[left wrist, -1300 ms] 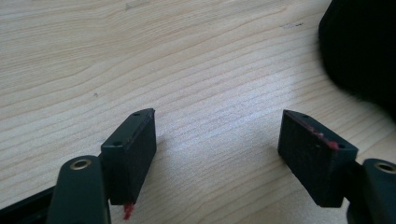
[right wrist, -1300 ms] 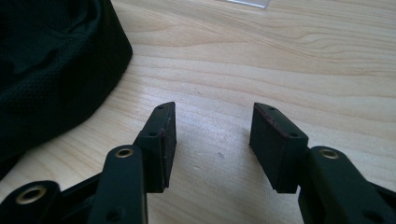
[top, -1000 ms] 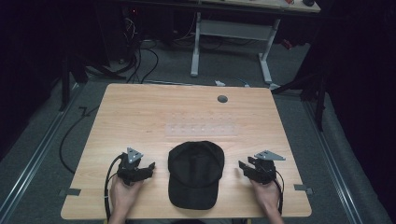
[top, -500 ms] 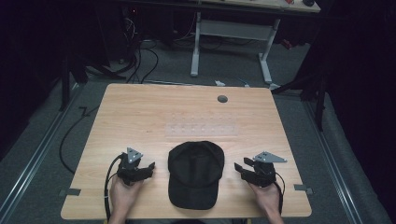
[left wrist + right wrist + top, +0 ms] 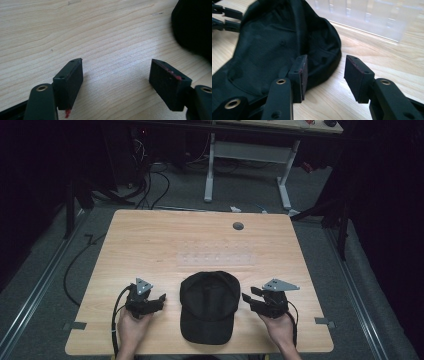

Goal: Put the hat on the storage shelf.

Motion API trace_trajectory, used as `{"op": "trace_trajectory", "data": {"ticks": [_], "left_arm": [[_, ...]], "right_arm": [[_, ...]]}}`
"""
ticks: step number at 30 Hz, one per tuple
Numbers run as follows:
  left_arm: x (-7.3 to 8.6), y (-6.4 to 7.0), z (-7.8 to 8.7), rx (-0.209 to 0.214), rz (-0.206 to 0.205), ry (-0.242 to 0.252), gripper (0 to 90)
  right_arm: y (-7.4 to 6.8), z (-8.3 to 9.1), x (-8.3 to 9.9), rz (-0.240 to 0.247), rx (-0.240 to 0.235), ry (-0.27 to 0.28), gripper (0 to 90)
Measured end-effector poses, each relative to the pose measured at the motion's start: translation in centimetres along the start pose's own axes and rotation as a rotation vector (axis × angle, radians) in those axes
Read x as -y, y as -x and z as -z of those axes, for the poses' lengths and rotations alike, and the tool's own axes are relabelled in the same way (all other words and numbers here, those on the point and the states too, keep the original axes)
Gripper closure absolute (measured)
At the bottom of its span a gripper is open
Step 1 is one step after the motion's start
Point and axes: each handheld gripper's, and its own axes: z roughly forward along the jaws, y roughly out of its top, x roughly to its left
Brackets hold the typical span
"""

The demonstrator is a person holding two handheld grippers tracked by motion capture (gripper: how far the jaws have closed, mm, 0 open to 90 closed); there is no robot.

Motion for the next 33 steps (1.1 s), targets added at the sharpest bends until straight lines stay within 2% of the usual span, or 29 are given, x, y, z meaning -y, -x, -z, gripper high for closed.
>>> {"op": "trace_trajectory", "data": {"ticks": [15, 23, 33], "left_arm": [[0.0, 0.0, 0.0, 0.0, 0.0, 0.0, 27.4], [0.0, 0.0, 0.0, -0.001, -0.001, 0.0, 27.4], [0.0, 0.0, 0.0, -0.001, -0.001, 0.0, 27.3]], "right_arm": [[-1.2, -1.7, -2.1, 0.039, -0.031, 0.004, 53.9], [-1.4, -3.1, -2.8, 0.018, -0.039, -0.008, 56.1], [-1.8, -4.4, -3.5, 0.007, -0.038, 0.007, 56.5]]}}
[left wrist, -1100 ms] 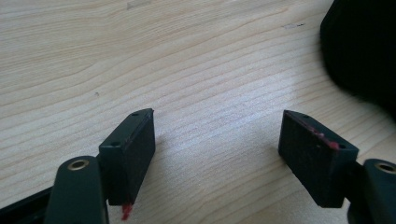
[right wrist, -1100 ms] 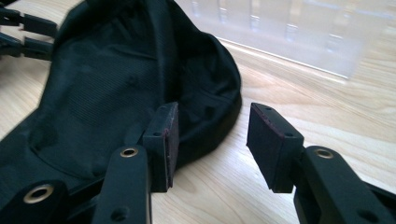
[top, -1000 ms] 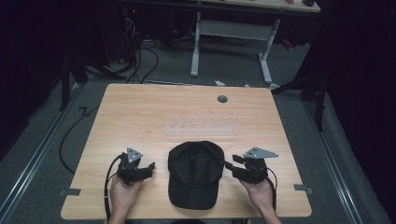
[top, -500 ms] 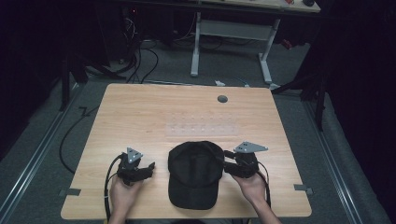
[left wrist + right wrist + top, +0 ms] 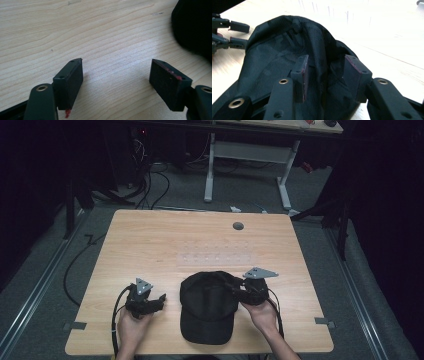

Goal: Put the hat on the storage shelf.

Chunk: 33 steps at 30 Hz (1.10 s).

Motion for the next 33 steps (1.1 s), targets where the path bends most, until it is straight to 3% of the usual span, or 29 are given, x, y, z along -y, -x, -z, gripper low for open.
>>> {"op": "trace_trajectory", "data": {"ticks": [8, 16, 19, 26, 28, 30, 33], "left_arm": [[0.0, 0.0, 0.0, 0.0, 0.0, 0.0, 27.3], [0.0, 0.0, 0.0, 0.0, 0.0, 0.0, 27.3], [0.0, 0.0, 0.0, 0.0, 0.0, 0.0, 27.3], [0.0, 0.0, 0.0, 0.0, 0.0, 0.0, 27.2], [0.0, 0.0, 0.0, 0.0, -0.002, 0.0, 27.2], [0.0, 0.0, 0.0, 0.0, -0.001, 0.0, 27.2], [0.0, 0.0, 0.0, 0.001, -0.002, 0.0, 27.1]], "right_arm": [[0.1, -1.2, -0.8, -0.02, -0.006, -0.004, 56.3], [0.0, -2.4, -1.5, -0.028, -0.018, -0.059, 55.6], [0.0, -2.6, -1.5, -0.028, -0.024, -0.073, 58.1], [-0.1, -2.9, -1.6, -0.036, -0.045, -0.082, 73.2], [-0.2, -3.0, -1.6, -0.025, -0.045, -0.086, 77.1], [-0.2, -3.0, -1.6, 0.021, -0.039, -0.086, 79.5], [-0.2, -2.7, -1.6, 0.024, -0.047, -0.078, 82.0]]}}
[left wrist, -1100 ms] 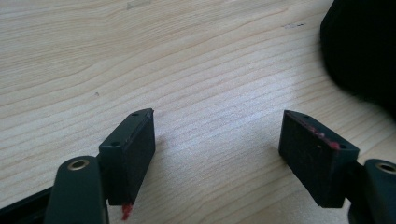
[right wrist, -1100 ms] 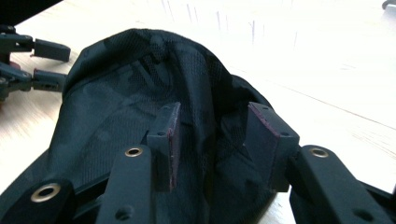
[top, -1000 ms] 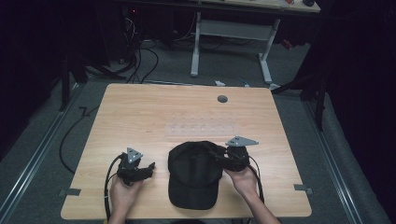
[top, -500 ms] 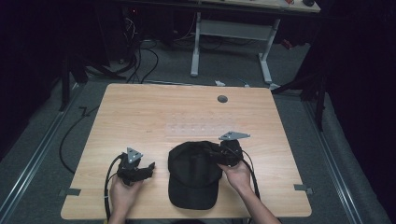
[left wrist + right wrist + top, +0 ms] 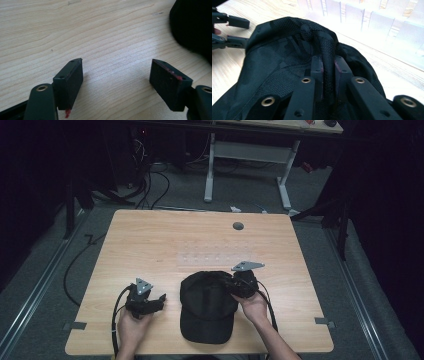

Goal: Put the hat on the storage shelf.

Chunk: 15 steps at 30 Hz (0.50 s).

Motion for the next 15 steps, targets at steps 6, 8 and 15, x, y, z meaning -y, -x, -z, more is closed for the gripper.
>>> {"op": "trace_trajectory", "data": {"ticks": [6, 8, 15], "left_arm": [[0.0, 0.0, 0.0, 0.001, 0.0, 0.0, 27.0], [0.0, 0.0, 0.0, 0.001, 0.001, 0.0, 27.1], [0.0, 0.0, 0.0, 0.001, 0.0, 0.0, 27.0]], "right_arm": [[0.5, 0.8, 0.1, -0.028, -0.02, 0.034, 84.4], [0.5, 1.0, 0.0, -0.026, -0.025, 0.042, 84.5], [0.7, 2.2, -0.1, 0.009, -0.027, 0.071, 85.0]]}}
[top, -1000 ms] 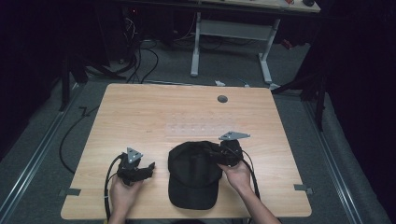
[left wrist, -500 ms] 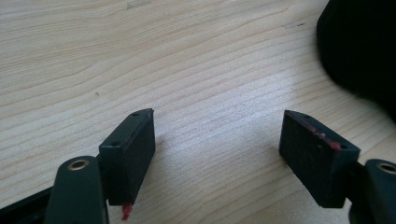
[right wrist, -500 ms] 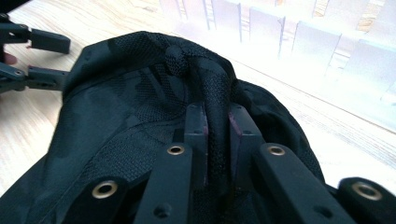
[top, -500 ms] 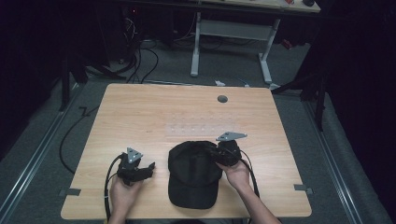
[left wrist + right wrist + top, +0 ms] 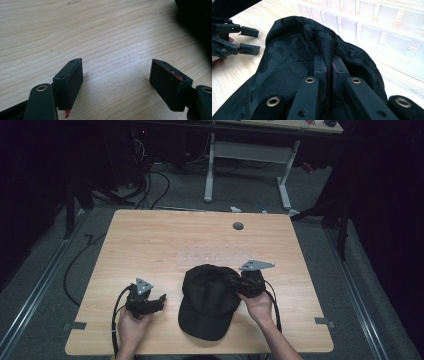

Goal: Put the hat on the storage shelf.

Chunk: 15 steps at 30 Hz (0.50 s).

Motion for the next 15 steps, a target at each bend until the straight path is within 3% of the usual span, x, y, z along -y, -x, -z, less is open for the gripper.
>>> {"op": "trace_trajectory", "data": {"ticks": [7, 15], "left_arm": [[-0.1, -0.1, 0.0, -0.006, 0.006, 0.006, 29.8], [-0.1, 0.0, 0.0, 0.009, 0.012, -0.004, 26.2]], "right_arm": [[0.7, 1.1, 0.1, -0.005, -0.024, 0.028, 85.0], [1.4, 2.7, 0.1, 0.028, -0.048, 0.072, 84.8]]}}
